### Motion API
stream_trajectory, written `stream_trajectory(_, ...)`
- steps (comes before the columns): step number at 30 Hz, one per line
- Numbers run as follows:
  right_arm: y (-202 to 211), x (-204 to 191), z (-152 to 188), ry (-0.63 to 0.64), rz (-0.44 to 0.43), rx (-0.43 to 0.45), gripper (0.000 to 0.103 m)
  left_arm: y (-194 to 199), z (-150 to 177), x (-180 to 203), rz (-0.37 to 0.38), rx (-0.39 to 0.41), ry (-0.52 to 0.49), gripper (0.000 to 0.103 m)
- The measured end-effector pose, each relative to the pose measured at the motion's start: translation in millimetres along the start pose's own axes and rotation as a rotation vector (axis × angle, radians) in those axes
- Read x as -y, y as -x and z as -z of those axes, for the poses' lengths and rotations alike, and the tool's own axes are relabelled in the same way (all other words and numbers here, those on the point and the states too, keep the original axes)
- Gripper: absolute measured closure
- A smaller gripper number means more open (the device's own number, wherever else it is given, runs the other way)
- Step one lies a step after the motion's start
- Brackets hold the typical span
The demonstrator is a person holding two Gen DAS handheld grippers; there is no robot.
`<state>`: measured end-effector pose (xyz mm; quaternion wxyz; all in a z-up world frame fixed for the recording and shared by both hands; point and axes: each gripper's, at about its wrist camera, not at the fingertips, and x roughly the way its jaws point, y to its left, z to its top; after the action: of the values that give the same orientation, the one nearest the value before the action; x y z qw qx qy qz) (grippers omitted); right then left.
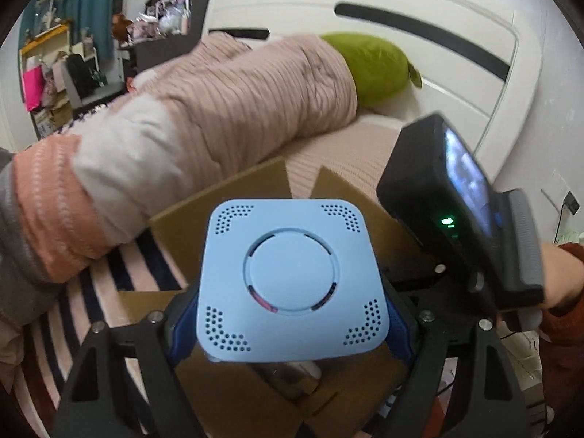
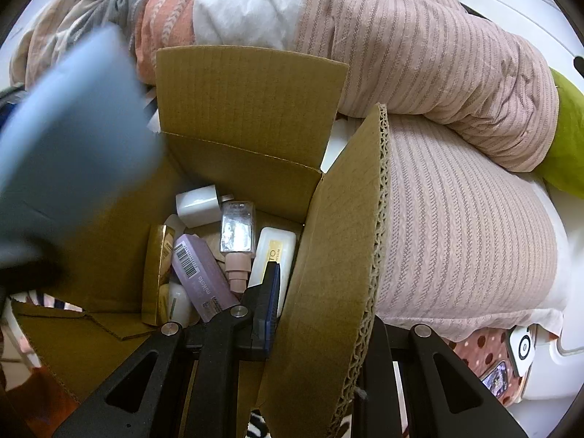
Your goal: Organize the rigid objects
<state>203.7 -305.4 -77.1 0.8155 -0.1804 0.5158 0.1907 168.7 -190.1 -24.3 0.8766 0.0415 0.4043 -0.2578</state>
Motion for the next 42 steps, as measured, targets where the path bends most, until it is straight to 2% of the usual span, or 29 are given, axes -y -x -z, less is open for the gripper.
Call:
stream_trajectory(8, 0.8, -0.5, 1.7, -0.002, -0.001, 0.005, 0.088, -27.3, 8.4, -6.1, 0.007, -0.083, 0.040, 0.023)
stream_trajectory(11, 2.6, -2.7, 1.6, -0.002, 0.005, 0.009, 0.088, -20.5, 11.1, -10.9, 0.027, -0.074, 0.060, 0.022)
stream_trajectory(12, 2.8, -3.1, 1.5, -0.003, 0.005, 0.010, 0.088, -17.5, 11.5, -12.4, 0.028, -0.071, 0.066, 0.018)
stream_trajectory(16, 5.5, -3.0, 2.2, -0.009, 0.013, 0.020, 0.087, 5.9, 17.8, -16.5, -0.004, -0.025, 0.073, 0.011)
stream_trajectory(18, 7.8, -2.3, 2.9, -0.024, 0.002, 0.035, 0.079, 25.3, 25.0, -18.4, -0.046, 0.019, 0.089, 0.009)
stream_trajectory(20, 11.7, -1.6, 4.2, -0.040, -0.011, 0.063, 0.054, 44.5, 33.1, -20.0, -0.083, 0.063, 0.107, 0.008)
stream_trajectory(25, 27.5, -3.6, 11.4, -0.078, -0.048, 0.143, 0.048, 91.5, 60.1, -22.2, -0.196, 0.159, 0.140, 0.008)
stream_trajectory(27, 37.4, -4.9, 13.6, -0.089, -0.050, 0.180, 0.040, 107.4, 71.1, -23.5, -0.221, 0.171, 0.156, 0.008)
stream_trajectory(32, 79.9, -16.1, 31.4, -0.111, -0.019, 0.370, 0.012, 147.7, 101.8, -28.1, -0.271, 0.242, 0.220, 0.008)
stream_trajectory(35, 107.1, -26.2, 47.9, -0.122, -0.043, 0.473, 0.006, 170.6, 117.7, -30.1, -0.322, 0.291, 0.251, 0.008)
stream_trajectory(37, 122.4, -32.8, 60.2, -0.130, -0.052, 0.538, 0.006, 182.8, 127.6, -33.0, -0.347, 0.307, 0.280, 0.007)
stream_trajectory(38, 130.4, -37.4, 69.0, -0.137, -0.060, 0.578, 0.006, 187.9, 132.6, -34.4, -0.357, 0.313, 0.291, 0.002)
stream_trajectory(42, 139.0, -50.7, 85.2, -0.148, -0.117, 0.610, 0.000, 200.9, 154.0, -43.0, -0.416, 0.303, 0.333, 0.000)
